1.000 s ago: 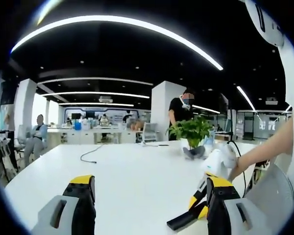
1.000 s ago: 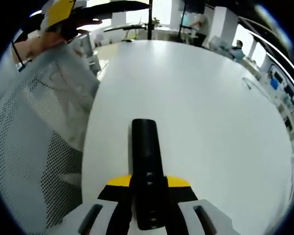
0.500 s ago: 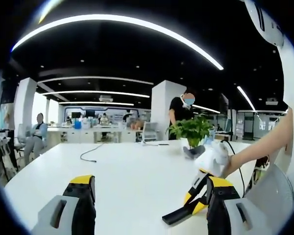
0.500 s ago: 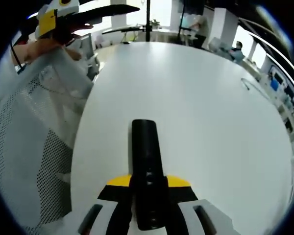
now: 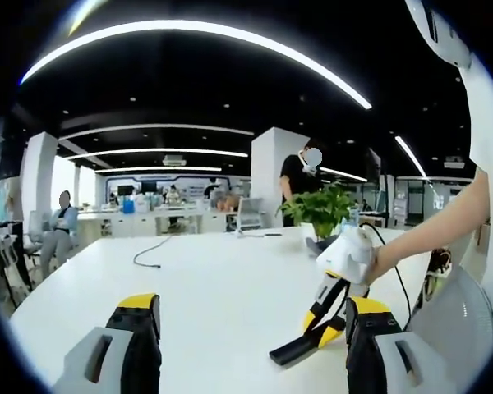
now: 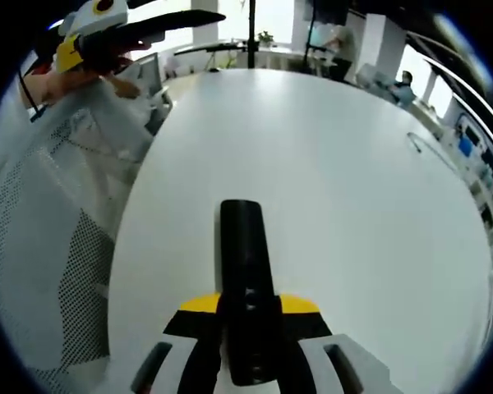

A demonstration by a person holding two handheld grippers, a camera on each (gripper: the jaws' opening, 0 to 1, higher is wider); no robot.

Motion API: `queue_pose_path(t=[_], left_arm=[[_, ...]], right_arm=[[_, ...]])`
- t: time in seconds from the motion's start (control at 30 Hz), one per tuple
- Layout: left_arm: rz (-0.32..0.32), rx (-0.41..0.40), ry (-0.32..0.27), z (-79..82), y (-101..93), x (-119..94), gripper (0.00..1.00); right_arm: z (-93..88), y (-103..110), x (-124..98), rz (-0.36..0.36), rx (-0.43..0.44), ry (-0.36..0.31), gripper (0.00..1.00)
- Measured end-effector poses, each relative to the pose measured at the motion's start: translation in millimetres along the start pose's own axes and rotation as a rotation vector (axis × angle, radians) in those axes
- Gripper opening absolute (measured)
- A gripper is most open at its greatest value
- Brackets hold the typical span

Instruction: Press the specified remote control buttons in sequence, fully releasing each button before pressing the next.

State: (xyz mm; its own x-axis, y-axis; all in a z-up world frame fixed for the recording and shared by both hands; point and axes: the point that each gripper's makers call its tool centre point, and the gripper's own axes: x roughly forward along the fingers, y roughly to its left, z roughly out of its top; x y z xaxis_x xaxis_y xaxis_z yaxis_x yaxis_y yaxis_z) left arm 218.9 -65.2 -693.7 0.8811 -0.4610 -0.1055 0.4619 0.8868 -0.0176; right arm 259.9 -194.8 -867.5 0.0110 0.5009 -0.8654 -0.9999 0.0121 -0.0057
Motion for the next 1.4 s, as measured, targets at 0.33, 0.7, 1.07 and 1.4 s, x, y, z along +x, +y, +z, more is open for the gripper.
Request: queue_pose_path(t=[0.33, 0.7, 1.07, 1.4], left_arm=[[0.008, 0.000, 0.003, -0.6, 1.9, 0, 0.96], [0.002, 0.021, 0.028, -5.3, 0.3, 2, 0.96], [0.014, 0.010, 0.022, -4.7, 3.3, 1, 0.96], [0.016, 0.007, 0.026, -6.2, 4.6, 1, 0.96]], right_arm=[[-1.0, -12, 0, 0.003, -0.004, 0.013, 0.21], [-2.3, -24, -1, 0.012, -0.019, 0.028, 0.21], [-4.1, -39, -2, 0.014, -0.019, 0.048, 0.21], [-5.8, -52, -2, 0.014, -0.016, 0.056, 0.21]])
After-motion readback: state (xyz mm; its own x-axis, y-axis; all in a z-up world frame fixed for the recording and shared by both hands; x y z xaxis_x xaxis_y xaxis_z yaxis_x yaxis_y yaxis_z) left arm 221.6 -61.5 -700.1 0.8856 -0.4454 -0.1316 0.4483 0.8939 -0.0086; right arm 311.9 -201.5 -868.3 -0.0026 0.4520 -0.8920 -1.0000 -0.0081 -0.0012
